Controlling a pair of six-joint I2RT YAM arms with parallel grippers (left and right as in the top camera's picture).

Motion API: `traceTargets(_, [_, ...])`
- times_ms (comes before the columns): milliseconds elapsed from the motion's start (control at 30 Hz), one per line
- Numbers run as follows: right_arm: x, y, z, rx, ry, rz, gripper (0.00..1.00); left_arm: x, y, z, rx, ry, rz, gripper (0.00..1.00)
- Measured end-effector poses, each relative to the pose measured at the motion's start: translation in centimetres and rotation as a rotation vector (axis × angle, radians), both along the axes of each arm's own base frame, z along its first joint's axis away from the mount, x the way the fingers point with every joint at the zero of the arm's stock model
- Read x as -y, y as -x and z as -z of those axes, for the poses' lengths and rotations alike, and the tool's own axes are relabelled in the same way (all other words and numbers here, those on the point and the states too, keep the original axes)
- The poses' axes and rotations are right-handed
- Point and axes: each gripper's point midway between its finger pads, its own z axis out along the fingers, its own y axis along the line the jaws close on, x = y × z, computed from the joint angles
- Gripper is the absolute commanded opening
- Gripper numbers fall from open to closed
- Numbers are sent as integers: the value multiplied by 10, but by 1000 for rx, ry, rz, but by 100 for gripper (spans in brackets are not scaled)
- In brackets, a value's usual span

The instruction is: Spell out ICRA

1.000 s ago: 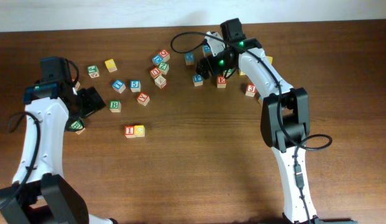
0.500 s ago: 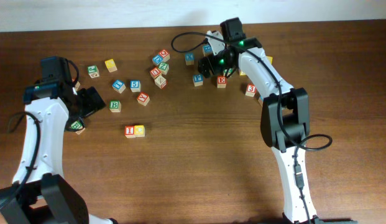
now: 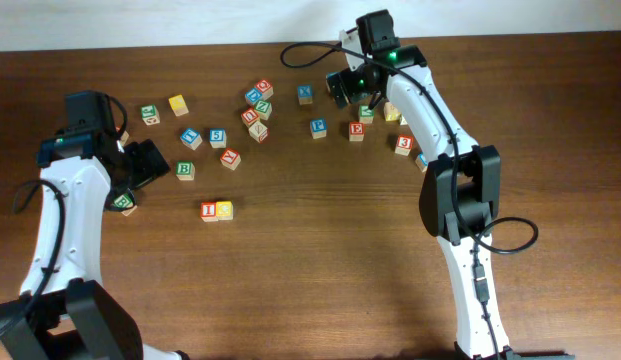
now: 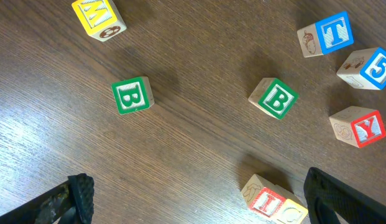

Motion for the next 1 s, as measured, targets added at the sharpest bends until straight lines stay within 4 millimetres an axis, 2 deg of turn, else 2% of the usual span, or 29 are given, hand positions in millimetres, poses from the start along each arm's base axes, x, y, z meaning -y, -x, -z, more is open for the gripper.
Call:
traceTargets(567, [14,12,8,-55,68,28,98,0,0,0,0,0,0,99])
traceTargets(733, [14,12,8,-56,73,28,74,0,0,0,0,0,0,99])
traceTargets(800, [14,12,8,-56,72,29,58,0,0,0,0,0,0,99])
traceTargets(867, [14,12,8,-57,70,33,53,0,0,0,0,0,0,99])
traceTargets(900, [14,12,8,-57,70,32,54,0,0,0,0,0,0,99])
traceTargets(933, [14,12,8,-56,72,29,62,0,0,0,0,0,0,99])
traceTargets(1000, [14,12,8,-57,69,34,69,0,0,0,0,0,0,99])
